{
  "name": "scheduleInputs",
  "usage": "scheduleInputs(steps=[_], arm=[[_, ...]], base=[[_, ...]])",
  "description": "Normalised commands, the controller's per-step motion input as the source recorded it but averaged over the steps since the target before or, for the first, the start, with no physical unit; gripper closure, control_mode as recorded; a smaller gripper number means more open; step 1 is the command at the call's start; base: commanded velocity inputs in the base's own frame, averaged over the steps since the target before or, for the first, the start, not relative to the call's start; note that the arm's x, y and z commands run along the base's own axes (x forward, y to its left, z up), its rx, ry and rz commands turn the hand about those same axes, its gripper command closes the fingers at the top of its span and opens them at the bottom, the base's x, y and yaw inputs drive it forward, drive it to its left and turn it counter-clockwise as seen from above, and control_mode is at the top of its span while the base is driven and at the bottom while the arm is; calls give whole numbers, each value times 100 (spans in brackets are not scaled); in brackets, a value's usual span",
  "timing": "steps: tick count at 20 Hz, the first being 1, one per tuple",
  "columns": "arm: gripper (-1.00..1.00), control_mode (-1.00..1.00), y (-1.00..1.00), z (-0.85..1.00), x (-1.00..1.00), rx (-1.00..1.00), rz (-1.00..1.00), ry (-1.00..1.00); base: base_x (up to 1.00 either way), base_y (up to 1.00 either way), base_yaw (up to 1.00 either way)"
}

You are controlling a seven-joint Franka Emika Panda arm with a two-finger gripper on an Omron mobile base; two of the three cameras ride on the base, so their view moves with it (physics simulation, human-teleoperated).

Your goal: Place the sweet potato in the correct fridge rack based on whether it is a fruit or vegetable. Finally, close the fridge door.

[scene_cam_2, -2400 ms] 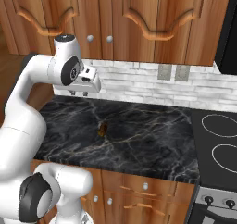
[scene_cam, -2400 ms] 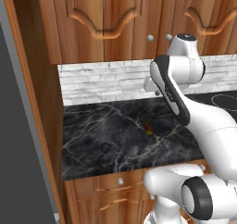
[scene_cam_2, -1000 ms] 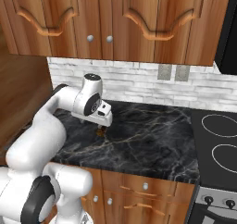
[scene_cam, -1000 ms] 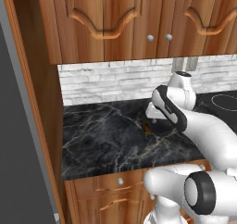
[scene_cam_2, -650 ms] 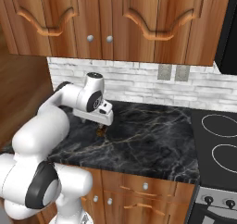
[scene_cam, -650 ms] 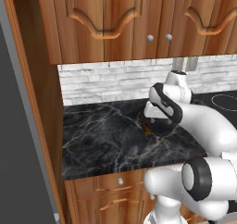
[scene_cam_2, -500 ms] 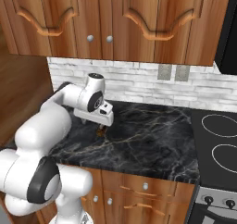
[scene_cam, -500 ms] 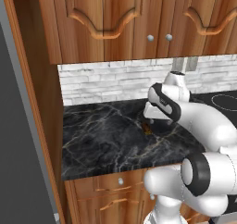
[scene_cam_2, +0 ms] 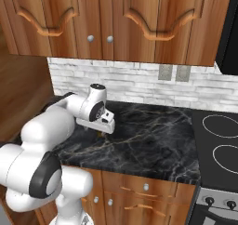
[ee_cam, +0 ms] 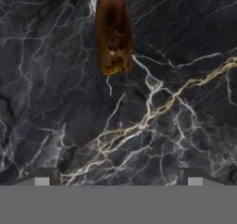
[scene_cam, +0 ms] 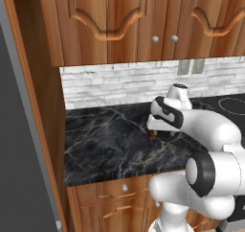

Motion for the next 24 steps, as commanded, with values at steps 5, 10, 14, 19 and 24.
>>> scheduleInputs(steps=[5,10,14,19,24], arm=[[-100,-100,4,-10,24,0,0,0],[-100,-100,19,-8,33,-3,0,0],[-100,-100,4,-9,28,-1,0,0],[-100,-100,-4,-21,20,0,0,0],[-100,-100,-5,-23,17,0,0,0]], base=[[0,0,0],[0,0,0],[0,0,0],[0,0,0],[0,0,0]])
